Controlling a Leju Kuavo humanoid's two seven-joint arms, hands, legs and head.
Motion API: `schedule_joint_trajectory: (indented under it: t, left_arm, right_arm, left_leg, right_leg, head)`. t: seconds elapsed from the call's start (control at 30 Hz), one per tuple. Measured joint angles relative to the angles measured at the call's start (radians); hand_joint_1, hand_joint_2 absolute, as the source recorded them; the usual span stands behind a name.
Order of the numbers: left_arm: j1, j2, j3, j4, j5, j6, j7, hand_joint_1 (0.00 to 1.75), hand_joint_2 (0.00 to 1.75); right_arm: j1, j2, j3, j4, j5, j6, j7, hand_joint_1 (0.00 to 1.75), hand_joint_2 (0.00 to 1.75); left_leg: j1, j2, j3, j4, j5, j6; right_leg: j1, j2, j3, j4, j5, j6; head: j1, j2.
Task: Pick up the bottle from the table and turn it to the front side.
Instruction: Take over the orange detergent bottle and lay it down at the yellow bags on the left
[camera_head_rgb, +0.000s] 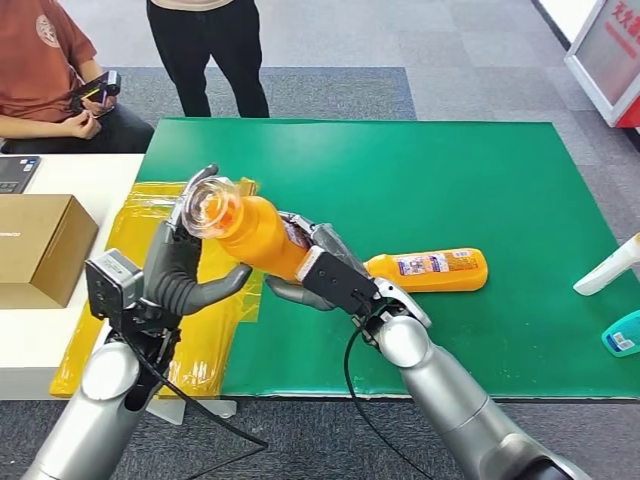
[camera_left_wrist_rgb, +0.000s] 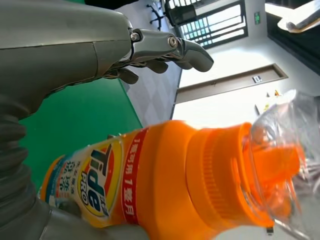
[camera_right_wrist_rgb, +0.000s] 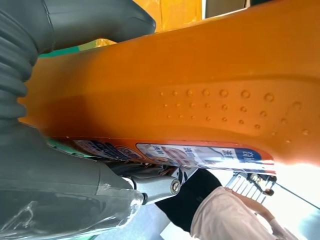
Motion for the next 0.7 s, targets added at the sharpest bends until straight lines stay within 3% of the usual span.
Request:
schedule_joint_trajectory:
  t: [0.63, 0.67, 0.7]
  left_arm:
    - [-0.035, -0.025, -0.086, 0.006, 0.090, -0.046, 0.030, 0.00, 1.75]
    - [-0.036, -0.025, -0.087, 0.007, 0.091, -0.045, 0.030, 0.03, 1.75]
    - [-0.036, -0.025, -0.088, 0.007, 0.091, -0.045, 0.030, 0.46, 1.75]
  right_arm:
    - [-0.018, 0.001, 0.017, 0.001, 0.000, -0.001, -0.010, 1.75, 1.75]
    - [-0.019, 0.001, 0.018, 0.001, 0.000, -0.001, -0.010, 1.75, 1.75]
    - [-0.019, 0.001, 0.018, 0.001, 0.001, -0.001, -0.010, 1.75, 1.75]
  left_leg:
    - [0.000, 0.000, 0.000, 0.000, 0.000, 0.000]
    - [0.000, 0.000, 0.000, 0.000, 0.000, 0.000]
    - [0.000, 0.000, 0.000, 0.000, 0.000, 0.000]
  right_leg:
    - [0.000, 0.000, 0.000, 0.000, 0.000, 0.000]
    - [0.000, 0.000, 0.000, 0.000, 0.000, 0.000]
    - [0.000, 0.000, 0.000, 0.000, 0.000, 0.000]
  head:
    - [0.000, 0.000]
    - [0.000, 0.000]
    - [0.000, 0.000]
